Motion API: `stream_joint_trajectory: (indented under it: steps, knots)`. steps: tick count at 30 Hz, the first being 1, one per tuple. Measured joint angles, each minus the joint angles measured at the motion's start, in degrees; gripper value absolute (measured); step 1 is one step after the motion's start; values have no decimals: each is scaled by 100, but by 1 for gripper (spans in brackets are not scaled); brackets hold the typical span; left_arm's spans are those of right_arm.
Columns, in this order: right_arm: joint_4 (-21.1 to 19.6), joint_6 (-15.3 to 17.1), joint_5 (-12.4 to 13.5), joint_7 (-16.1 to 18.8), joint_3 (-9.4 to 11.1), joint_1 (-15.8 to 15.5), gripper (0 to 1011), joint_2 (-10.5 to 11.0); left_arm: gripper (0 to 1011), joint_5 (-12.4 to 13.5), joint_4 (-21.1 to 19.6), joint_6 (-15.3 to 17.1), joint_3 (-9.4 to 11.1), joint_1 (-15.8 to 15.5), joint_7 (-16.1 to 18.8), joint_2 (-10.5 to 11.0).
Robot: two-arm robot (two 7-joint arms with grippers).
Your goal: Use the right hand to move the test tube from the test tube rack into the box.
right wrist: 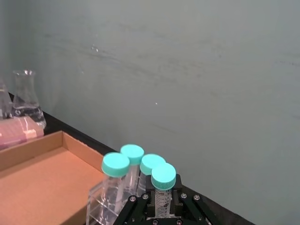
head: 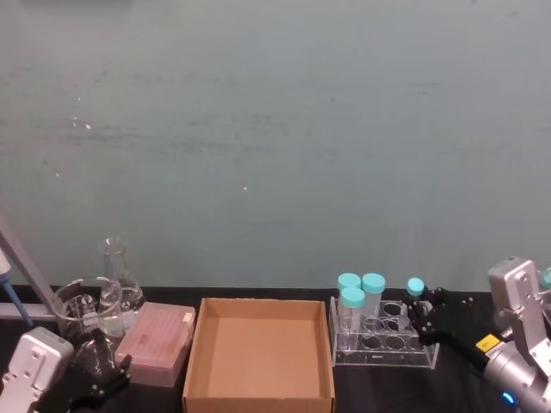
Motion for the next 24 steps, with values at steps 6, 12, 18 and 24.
stream_joint_trajectory:
  steps: [6, 12, 18, 24]
  knots:
    - [-447, 49, 87, 42, 100, -107, 205, 70, 1000, 0, 0, 0, 0, 0, 0, 0]
    - [-785, 8, 112, 111, 134, -75, 204, 145, 1000, 0, 0, 0, 0, 0, 0, 0]
    - [-624, -227, 157, 356, 44, 278, 205, 107, 1000, 0, 0, 0, 0, 0, 0, 0]
    - [113, -525, 505, 907, -97, 846, 205, -128, 1000, 0, 0, 0, 0, 0, 0, 0]
